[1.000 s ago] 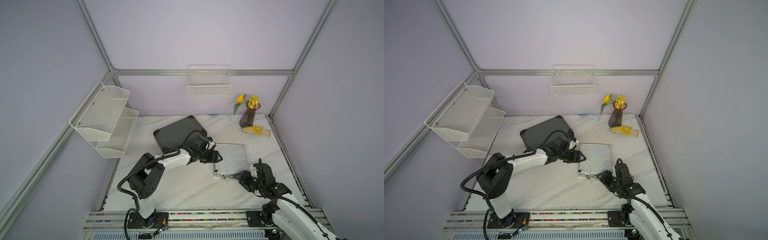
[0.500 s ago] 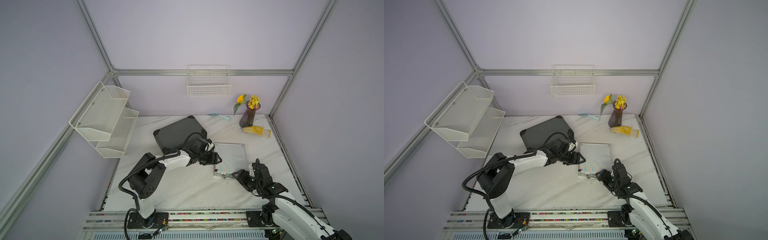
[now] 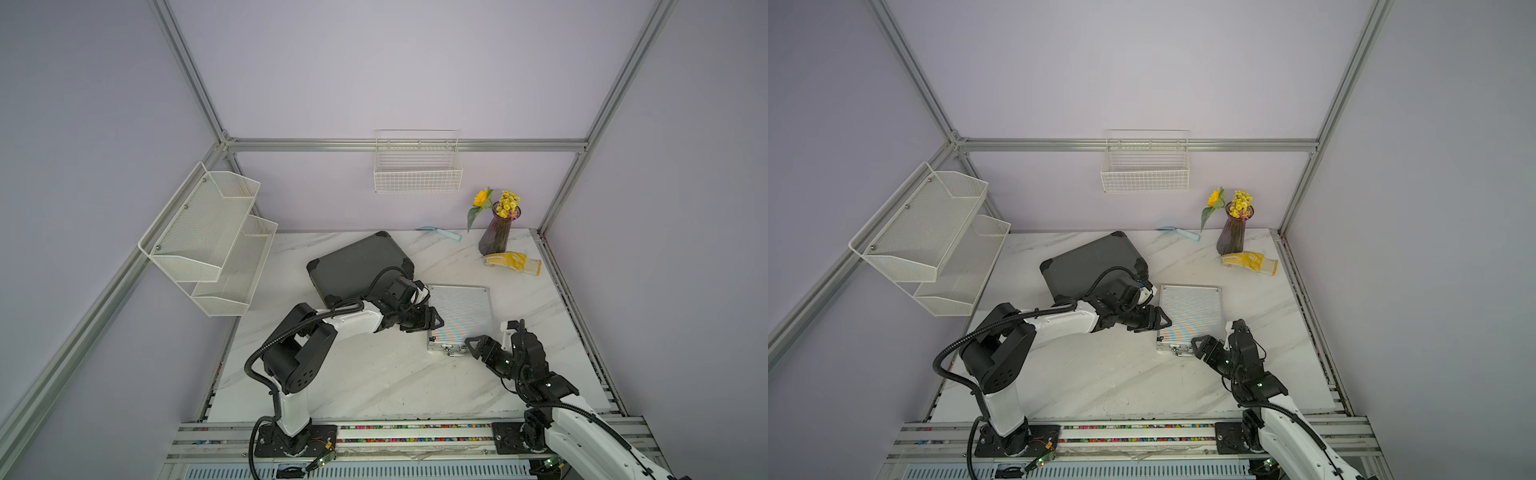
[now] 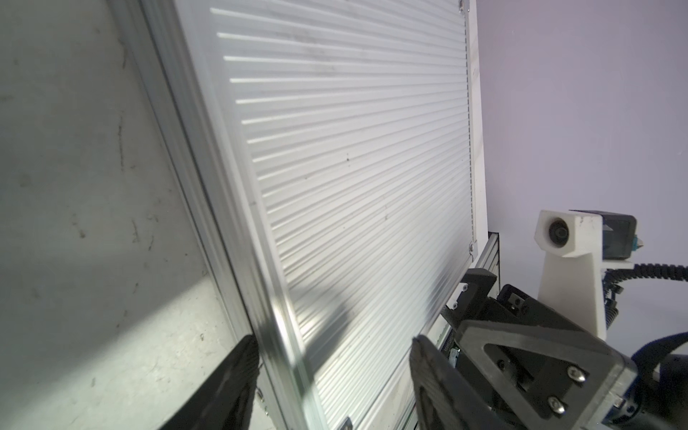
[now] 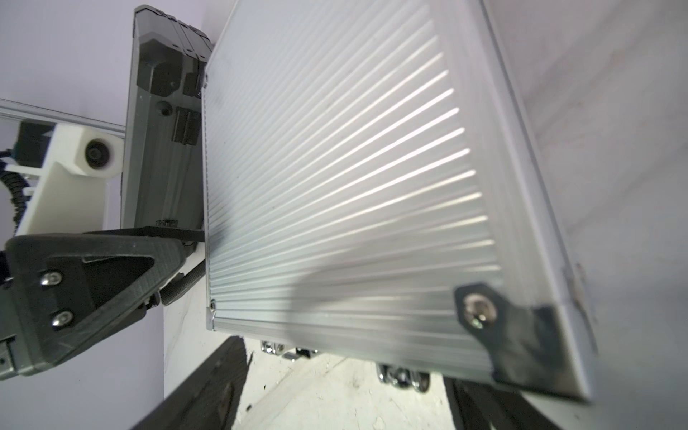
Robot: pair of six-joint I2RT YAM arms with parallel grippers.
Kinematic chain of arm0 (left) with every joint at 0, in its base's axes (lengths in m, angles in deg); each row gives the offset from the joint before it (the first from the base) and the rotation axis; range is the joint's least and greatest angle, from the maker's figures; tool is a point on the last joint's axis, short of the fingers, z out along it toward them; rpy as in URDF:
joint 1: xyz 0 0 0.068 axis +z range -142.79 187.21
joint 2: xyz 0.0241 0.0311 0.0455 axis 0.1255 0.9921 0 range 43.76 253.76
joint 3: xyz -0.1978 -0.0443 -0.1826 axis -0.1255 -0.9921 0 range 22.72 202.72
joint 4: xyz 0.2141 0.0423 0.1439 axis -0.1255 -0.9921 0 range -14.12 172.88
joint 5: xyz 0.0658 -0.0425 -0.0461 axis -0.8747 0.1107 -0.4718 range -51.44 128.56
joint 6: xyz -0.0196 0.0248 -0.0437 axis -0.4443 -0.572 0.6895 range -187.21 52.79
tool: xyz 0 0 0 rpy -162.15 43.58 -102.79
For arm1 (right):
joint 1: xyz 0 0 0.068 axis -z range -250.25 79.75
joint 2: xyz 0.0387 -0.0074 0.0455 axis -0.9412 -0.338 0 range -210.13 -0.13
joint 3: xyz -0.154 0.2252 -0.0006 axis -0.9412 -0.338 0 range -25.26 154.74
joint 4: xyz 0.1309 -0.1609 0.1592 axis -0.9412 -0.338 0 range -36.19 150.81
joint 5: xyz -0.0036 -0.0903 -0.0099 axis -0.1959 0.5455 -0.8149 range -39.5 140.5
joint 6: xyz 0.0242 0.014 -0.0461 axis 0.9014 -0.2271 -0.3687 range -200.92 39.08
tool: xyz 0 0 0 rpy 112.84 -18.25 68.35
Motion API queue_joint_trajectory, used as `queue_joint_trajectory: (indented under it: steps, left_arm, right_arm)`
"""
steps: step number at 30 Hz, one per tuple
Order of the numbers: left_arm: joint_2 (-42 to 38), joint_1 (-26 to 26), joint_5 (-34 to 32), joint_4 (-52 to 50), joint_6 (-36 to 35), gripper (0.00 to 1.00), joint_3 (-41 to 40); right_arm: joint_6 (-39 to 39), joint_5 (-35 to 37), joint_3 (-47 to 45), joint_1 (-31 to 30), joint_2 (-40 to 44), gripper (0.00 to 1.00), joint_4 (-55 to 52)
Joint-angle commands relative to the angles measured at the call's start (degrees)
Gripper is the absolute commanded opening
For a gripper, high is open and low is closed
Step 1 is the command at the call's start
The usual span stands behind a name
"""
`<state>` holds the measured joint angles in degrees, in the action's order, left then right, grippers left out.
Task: Open the poker set cases
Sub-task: Pick up the poker set case from the center of the board.
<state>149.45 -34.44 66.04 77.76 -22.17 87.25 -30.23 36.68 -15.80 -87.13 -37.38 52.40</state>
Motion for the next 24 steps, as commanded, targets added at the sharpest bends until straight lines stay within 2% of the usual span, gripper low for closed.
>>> queue_joint_trajectory:
  steps: [1, 12, 24]
  left_arm:
    - [1.2, 0.1, 0.6, 2.5, 1.1, 0.66, -1.6]
    - [1.6, 0.2, 0.8, 3.9, 2.1, 0.65, -2.4]
    - [2.1, 0.0, 1.6, 7.6, 4.4, 0.65, -4.8]
  right_arm:
    - [-2.0, -0.1, -1.2, 0.0, 0.5, 0.85, 5.8]
    - [-1.7, -7.0, -2.7, -0.1, -2.3, 0.83, 11.3]
    - [3.6, -9.5, -6.4, 0.0, 2.4, 0.67, 9.6]
